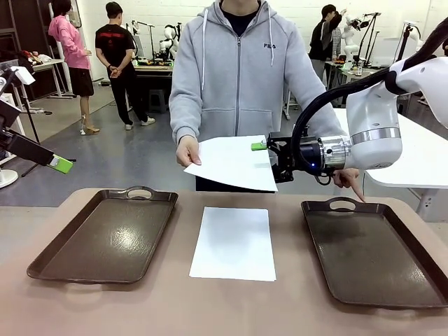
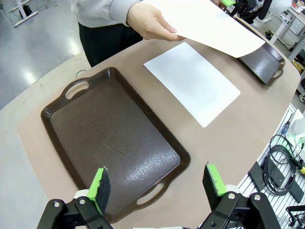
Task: Sort the A4 documents.
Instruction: Receive the A4 Paper.
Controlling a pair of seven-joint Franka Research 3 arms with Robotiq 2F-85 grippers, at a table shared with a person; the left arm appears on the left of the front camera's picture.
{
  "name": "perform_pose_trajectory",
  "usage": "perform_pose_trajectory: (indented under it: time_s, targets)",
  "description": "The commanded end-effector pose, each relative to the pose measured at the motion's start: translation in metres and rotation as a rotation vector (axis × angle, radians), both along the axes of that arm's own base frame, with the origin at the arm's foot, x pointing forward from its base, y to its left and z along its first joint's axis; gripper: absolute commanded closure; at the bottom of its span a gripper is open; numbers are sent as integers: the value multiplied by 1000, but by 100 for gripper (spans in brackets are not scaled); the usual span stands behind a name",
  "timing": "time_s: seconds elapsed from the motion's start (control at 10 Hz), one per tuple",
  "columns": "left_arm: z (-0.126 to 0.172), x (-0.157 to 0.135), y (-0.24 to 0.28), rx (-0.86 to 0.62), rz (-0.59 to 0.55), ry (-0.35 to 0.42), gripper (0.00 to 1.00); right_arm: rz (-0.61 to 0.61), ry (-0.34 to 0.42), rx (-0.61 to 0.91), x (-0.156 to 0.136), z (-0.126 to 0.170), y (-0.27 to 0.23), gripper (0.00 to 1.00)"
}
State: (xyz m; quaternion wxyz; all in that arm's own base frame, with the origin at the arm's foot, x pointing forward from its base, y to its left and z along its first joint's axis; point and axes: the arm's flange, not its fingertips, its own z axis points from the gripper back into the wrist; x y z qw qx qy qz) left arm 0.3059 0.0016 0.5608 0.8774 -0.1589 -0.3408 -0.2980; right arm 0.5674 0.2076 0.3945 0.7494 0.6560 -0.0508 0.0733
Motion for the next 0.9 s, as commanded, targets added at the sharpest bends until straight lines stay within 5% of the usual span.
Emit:
perform_pose_trajectory:
  time_s: [0.0,0.8]
  targets:
    - [-1,1,0,2,2,1,0,-5,24,41,7,1,4,25]
    - [-1,1,0,2,2,1,0,-4,47,53,8,0,-2,97]
